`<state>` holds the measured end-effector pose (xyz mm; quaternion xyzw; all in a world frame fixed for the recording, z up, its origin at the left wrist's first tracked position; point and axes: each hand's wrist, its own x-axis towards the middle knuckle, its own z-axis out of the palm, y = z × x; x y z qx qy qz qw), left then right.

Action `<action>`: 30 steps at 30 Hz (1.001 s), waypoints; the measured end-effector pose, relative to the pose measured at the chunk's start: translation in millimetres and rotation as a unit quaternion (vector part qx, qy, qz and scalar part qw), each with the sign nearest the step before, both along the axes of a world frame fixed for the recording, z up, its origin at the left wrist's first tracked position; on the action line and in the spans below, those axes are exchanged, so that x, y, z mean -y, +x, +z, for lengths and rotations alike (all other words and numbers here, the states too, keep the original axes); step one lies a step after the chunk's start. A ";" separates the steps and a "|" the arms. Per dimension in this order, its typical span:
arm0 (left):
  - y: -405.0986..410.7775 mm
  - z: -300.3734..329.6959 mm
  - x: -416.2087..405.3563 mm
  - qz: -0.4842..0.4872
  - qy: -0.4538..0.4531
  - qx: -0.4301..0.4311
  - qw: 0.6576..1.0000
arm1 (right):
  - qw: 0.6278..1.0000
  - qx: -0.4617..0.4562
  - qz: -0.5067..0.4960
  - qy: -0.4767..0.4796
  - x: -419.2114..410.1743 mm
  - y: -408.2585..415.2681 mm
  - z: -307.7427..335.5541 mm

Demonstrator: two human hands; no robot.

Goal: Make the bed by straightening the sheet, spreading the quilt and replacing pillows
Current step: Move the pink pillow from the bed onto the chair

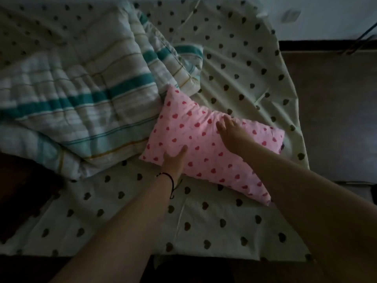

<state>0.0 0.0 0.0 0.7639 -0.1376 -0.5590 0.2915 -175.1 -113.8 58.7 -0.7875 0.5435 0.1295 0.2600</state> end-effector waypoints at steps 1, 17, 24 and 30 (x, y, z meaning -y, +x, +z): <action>-3.0 -4.6 6.8 0.021 0.007 -0.006 1.000 | 1.000 0.010 -0.017 0.015 6.7 -0.3 -7.8; -49.7 -131.0 63.0 0.176 0.194 -0.155 0.952 | 0.994 -0.035 -0.099 0.025 112.1 -13.1 -189.4; -53.1 -147.1 71.8 0.229 0.184 -0.136 0.946 | 0.993 -0.022 -0.115 0.011 108.4 -4.0 -203.2; -60.4 -129.2 63.5 0.176 0.122 -0.187 0.959 | 0.987 0.038 -0.149 -0.054 104.2 -4.2 -162.8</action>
